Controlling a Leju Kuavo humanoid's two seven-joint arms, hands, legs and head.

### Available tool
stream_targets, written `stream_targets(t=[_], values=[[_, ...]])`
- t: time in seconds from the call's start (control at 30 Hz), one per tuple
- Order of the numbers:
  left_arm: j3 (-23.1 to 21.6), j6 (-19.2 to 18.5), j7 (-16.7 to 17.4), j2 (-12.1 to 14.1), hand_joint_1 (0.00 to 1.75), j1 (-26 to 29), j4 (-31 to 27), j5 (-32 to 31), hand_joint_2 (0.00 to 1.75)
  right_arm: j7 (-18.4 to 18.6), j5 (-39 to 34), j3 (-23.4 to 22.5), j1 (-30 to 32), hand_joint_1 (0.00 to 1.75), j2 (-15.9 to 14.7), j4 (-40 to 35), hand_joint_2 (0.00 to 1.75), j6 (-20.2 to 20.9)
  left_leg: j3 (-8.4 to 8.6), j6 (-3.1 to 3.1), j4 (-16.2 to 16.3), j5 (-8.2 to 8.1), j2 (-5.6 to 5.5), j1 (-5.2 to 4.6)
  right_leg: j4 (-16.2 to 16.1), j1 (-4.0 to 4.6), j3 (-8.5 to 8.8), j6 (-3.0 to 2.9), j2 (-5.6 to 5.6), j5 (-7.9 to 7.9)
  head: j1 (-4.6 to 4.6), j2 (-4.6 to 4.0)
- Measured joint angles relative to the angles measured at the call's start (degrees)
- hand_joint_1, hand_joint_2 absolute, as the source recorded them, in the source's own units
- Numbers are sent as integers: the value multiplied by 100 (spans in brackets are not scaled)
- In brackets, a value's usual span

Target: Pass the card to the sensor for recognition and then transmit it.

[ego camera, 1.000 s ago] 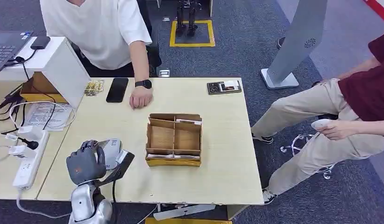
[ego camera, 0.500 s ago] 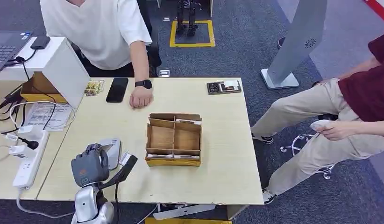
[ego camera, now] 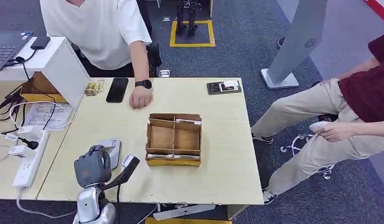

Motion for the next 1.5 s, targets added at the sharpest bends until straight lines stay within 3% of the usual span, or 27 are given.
stream_targets(t=[0.6, 1.5], values=[[-160, 39, 138, 55, 175, -45, 306, 72, 175, 0, 2, -2, 17, 0, -7, 0, 175, 11, 2, 0, 0, 0, 0, 0, 0, 0, 1, 0, 0, 0, 0, 0], [-564, 57, 328, 227, 175, -521, 1515, 282, 175, 0, -66, -2, 32, 0, -7, 0, 175, 72, 27, 0, -2, 0, -3, 0, 0, 0, 32, 0, -9, 0, 0, 0]])
